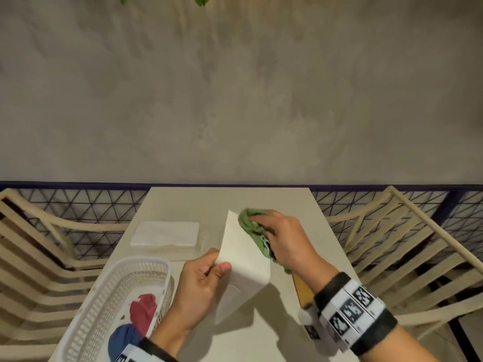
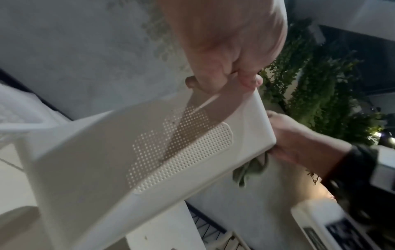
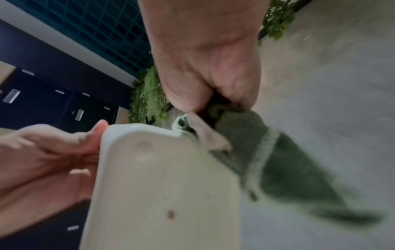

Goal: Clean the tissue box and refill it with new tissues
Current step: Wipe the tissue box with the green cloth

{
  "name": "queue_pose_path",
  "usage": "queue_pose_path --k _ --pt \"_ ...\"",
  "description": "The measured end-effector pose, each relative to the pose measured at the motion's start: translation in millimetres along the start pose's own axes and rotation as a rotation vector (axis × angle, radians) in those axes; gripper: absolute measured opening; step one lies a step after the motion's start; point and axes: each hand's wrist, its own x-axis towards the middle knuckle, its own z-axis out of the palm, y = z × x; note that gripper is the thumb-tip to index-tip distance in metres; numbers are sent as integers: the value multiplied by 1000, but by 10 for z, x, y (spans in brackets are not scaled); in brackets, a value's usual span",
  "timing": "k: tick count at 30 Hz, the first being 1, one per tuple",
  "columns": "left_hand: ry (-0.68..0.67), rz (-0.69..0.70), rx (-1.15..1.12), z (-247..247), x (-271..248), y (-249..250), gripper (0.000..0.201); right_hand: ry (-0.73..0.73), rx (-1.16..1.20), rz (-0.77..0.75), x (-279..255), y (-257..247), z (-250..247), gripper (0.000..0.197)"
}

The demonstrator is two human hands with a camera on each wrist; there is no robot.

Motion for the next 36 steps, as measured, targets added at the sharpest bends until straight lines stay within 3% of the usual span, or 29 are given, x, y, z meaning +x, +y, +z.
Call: queue_pose_path --k 5,10,13,15,18,21,25,26,30,33,36 --pt "110 21 -55 -29 73 36 37 -60 75 -212 -58 -312 139 44" --pt "27 -7 14 -5 -49 -6 36 -52 -20 -5 29 47 57 41" --pt "90 -2 -22 -1 27 48 22 -34 52 -123 148 -273 194 38" --pt "125 13 -36 -60 68 30 32 -59 87 -224 -9 -336 219 42" --pt "59 -5 -23 -75 14 -4 43 -65 64 -102 -65 -101 78 44" --pt "27 -18 -22 42 -19 5 35 -26 10 -3 192 -20 87 39" --pt "128 27 -28 -20 79 -3 44 -94 93 -231 13 -302 163 44" --pt "120 24 -21 -39 76 -2 44 -105 103 -227 -63 -250 109 45" --pt "52 -18 -31 14 30 25 22 -44 37 32 50 77 -20 37" --pt "122 6 1 -12 109 3 31 -26 89 -95 104 -205 103 36" --pt "172 9 -25 -122 154 -19 25 -53 168 -256 -236 -216 146 38"
